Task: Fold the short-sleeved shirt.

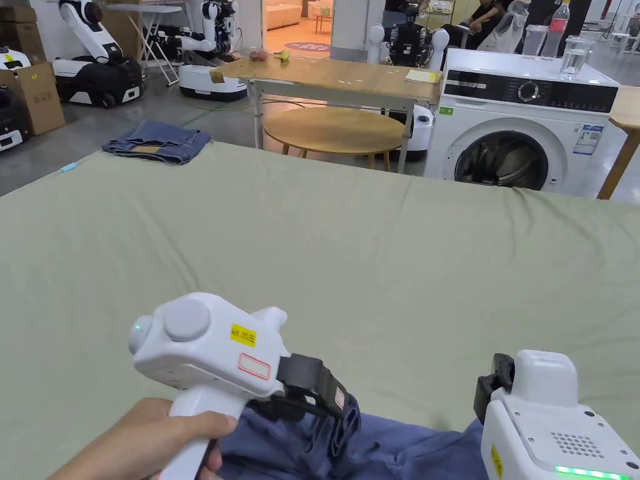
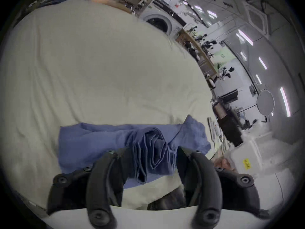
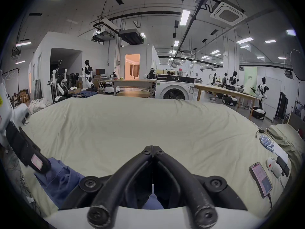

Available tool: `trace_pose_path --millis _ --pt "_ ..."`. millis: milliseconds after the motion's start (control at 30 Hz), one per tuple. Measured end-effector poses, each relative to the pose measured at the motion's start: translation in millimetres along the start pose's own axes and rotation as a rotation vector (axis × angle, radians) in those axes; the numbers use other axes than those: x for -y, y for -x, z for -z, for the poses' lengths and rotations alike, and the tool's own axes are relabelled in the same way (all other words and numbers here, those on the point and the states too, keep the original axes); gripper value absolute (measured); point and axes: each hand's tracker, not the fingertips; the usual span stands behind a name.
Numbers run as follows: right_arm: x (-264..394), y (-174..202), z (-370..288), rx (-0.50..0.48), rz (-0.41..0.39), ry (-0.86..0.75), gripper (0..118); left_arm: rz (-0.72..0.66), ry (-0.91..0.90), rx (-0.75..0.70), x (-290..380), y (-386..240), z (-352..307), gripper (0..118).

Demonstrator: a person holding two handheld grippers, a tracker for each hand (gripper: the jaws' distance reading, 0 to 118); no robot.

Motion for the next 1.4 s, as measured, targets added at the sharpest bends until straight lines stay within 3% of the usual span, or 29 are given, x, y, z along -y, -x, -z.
trace_pose_path --millis 67,100,133,333,633,733,900,1033,1267,1333,1400 --pt "0.7 0.2 -0.4 -0.001 0.003 -0.001 0 0.035 -0.058 0.011 -6.0 9.4 -13.0 34" --pt "1.0 0.2 -0.4 -0.001 0.004 -0.001 0 0.012 -0.088 0.015 -6.3 13.9 -16.7 15" --pt "1.0 0.5 -0.5 -0.003 0.003 0.0 0 -0.042 -0.112 0.007 -6.4 20.5 -18.4 8" --pt "2.1 0.7 -0.2 -0.005 0.005 0.003 0 -0.01 -0.042 -0.14 -1.4 39.6 3.3 4" --pt "1.7 2.6 0.2 -0.006 0.001 0.012 0 -0.022 0.111 0.15 12.0 35.0 70.1 4" --pt "-0.8 -1.1 -2.6 -0.012 0.046 0.013 0 0.05 0.103 0.117 14.3 22.4 83.6 4" --pt "-0.7 -1.0 -2.7 -0.003 0.034 0.008 0 -0.042 0.109 0.115 14.8 35.5 112.6 0" --pt "2.4 -2.0 -2.8 0.001 0.044 0.002 0 -0.014 0.089 0.052 27.9 34.8 124.9 0" --pt "3.7 -1.4 -0.1 0.018 0.029 -0.013 0 -0.009 0.071 0.07 26.2 10.4 95.4 0" --pt "3.3 -0.3 0.9 0.028 0.009 -0.024 0 0.009 0.006 0.073 23.5 7.2 70.9 13" --pt "3.1 0.3 1.6 0.031 -0.005 -0.031 0 0.034 -0.046 0.083 16.3 8.6 42.1 40"
